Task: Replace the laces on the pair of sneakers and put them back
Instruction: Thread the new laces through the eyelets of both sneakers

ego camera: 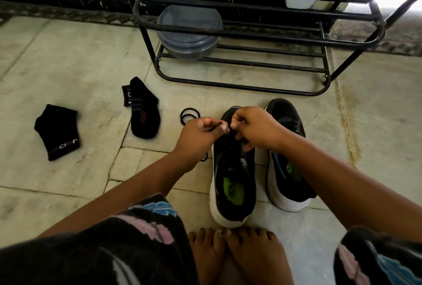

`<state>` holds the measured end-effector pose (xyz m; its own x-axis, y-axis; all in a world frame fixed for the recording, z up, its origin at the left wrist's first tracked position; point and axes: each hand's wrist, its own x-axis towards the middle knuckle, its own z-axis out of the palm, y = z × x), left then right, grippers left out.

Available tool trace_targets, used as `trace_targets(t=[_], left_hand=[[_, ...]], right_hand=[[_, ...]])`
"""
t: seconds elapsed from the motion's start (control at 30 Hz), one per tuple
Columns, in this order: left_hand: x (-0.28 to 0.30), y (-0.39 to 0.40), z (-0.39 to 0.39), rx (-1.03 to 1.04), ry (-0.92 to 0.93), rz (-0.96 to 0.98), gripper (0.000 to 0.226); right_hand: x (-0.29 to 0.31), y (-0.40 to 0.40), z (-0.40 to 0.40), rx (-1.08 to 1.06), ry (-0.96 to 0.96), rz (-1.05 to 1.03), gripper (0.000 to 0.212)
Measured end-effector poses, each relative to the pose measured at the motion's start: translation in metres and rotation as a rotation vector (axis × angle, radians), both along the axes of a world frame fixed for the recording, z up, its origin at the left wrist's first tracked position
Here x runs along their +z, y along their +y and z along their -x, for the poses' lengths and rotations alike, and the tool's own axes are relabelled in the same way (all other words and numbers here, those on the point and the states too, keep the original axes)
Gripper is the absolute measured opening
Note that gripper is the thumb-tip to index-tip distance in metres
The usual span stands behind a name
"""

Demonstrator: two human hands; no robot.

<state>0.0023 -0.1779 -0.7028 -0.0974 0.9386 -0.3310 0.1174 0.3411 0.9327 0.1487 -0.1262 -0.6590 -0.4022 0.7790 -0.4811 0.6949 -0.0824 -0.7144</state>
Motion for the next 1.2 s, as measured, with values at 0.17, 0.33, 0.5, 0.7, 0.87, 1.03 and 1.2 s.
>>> trace_targets(t=[0.17, 0.33, 0.5, 0.7, 0.87, 1.03, 1.2], left_hand=[[-0.001, -0.001, -0.002, -0.068, 0.033, -0.017, 0.009], [0.004, 0.001, -0.004, -0.117, 0.108, -0.072, 0.021], [0.003, 0.0, 0.0, -0.096, 0.081, -0.038, 0.014], [0.032, 0.012, -0.003, 0.132, -0.044, -0.129, 0.009], [0.059, 0.025, -0.003, 0.153, -0.038, -0.238, 0.008], [0.031, 0.014, 0.002, 0.03, 0.115, -0.038, 0.005], [-0.002, 0.006, 0.012, -0.159, 0.513, 0.054, 0.014]], right_hand=[[-0.005, -0.005, -0.008, -0.061, -0.007, -0.022, 0.013], [-0.008, -0.006, -0.005, 0.035, -0.007, -0.151, 0.01], [-0.013, -0.006, -0.007, -0.076, 0.04, -0.198, 0.009], [-0.031, -0.021, -0.008, 0.161, -0.455, -0.253, 0.058], [-0.034, -0.032, 0.003, 0.184, -0.46, -0.247, 0.06], [-0.033, -0.036, 0.009, 0.178, -0.416, -0.164, 0.063], [-0.037, -0.04, 0.01, 0.104, -0.338, -0.205, 0.023]])
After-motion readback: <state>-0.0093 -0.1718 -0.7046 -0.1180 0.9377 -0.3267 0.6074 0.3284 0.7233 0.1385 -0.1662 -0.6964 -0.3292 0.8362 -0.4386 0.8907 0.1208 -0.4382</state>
